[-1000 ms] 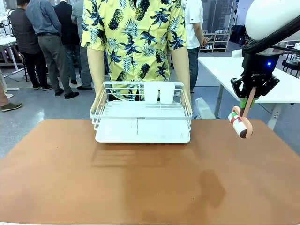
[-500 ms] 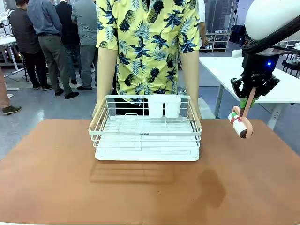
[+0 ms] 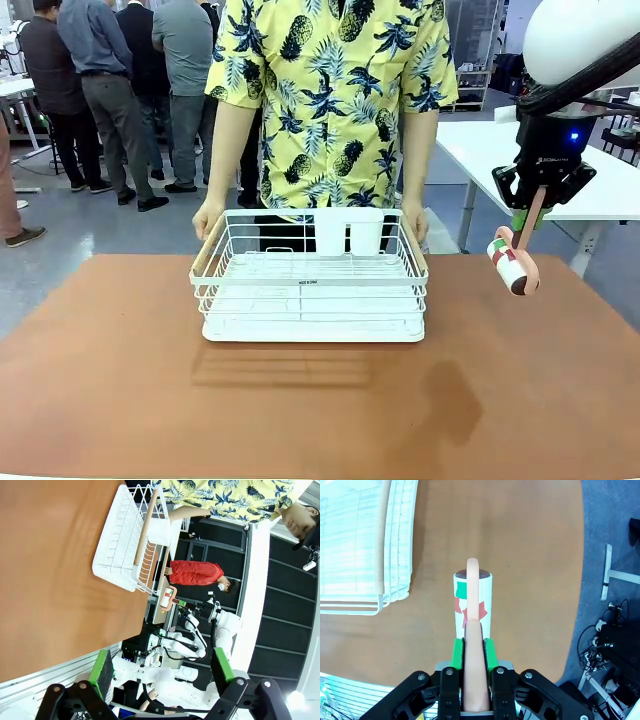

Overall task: Clean the table.
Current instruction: Place the Lint Roller down when the Dish drying rack is positioned in the middle of the table.

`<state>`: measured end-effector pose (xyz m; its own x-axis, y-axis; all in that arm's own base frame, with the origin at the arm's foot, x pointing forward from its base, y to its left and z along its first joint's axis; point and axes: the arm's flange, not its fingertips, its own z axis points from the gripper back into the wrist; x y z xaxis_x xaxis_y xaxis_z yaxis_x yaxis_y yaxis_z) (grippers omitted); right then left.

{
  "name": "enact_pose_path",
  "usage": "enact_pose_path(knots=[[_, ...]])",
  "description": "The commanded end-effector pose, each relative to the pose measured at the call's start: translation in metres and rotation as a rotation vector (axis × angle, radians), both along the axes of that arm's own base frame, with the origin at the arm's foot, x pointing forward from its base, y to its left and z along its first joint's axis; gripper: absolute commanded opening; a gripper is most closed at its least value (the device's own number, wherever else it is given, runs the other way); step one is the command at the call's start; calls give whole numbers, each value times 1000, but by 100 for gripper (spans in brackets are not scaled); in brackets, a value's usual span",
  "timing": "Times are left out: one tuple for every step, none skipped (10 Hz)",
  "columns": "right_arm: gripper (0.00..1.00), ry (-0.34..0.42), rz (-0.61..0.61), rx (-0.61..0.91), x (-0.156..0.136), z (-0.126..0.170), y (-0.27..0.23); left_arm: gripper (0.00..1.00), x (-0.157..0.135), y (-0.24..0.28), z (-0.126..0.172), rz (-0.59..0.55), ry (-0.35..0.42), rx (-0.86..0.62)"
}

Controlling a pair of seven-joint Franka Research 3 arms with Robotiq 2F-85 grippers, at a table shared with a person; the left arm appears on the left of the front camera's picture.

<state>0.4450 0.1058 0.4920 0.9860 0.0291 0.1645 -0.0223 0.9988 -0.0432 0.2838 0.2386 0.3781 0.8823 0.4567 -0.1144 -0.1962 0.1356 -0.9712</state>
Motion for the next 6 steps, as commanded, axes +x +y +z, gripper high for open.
enact_pose_path(knots=[[21,2,-9,-6,-1,4,0,100,-3,1,1,4,-9,-7],[21,2,-9,-6,-1,4,0,100,-3,1,1,4,-9,-7],[21,2,-9,-6,-1,4,0,100,-3,1,1,4,-9,-7],[21,2,-9,-6,-1,4,0,100,-3,1,1,4,-9,-7],[21,2,-9,-6,-1,4,0,100,-3,1,1,4,-9,-7],[21,2,-9,-6,-1,4,0,100,-3,1,1,4,-9,-7]])
